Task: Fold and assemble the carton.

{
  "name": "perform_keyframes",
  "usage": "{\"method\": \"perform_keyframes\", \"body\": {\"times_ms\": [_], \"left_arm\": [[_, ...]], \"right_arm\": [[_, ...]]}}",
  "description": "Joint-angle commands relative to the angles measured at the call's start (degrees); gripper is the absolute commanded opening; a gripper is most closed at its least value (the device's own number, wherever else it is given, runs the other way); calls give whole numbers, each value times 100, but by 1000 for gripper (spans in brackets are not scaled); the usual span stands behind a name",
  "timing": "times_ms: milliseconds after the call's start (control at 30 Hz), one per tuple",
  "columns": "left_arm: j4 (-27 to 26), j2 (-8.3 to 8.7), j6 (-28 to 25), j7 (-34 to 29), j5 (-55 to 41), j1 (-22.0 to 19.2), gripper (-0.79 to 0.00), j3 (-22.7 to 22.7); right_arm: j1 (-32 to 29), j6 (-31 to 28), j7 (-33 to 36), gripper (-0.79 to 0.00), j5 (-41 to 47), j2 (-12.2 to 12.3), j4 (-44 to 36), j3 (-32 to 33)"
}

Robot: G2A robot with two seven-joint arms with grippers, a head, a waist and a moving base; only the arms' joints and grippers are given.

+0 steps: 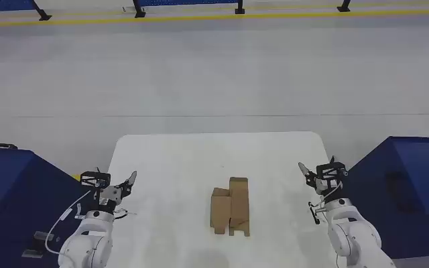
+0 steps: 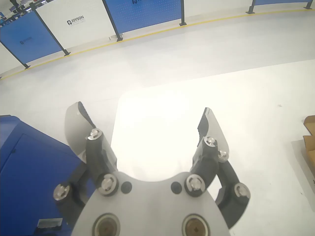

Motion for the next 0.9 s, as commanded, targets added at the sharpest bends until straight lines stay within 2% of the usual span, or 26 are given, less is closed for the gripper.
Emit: {"method": "perform_keyframes", "body": {"times_ms": [0, 633, 667, 700, 767, 800, 867], "left_arm": [[0, 0, 0, 0, 0, 0, -61, 0], [0, 0, 0, 0, 0, 0, -59, 0], [30, 0, -130, -142, -43, 31, 0, 66], [-21, 3, -379, -496, -161, 21, 0, 156], [-343, -6, -1133, -2256, -1435, -108, 0, 410], [-463, -10, -1247, -3084, -2167, -251, 0, 460], [-470, -13, -1268, -4354, -3234, -616, 0, 601]], "right_arm": [[0, 0, 0, -84, 0, 0, 0, 0], [0, 0, 0, -82, 0, 0, 0, 0], [0, 0, 0, 0, 0, 0, 0, 0], [0, 0, 0, 0, 0, 0, 0, 0], [0, 0, 0, 0, 0, 0, 0, 0], [0, 0, 0, 0, 0, 0, 0, 0], [0, 0, 0, 0, 0, 0, 0, 0]]}}
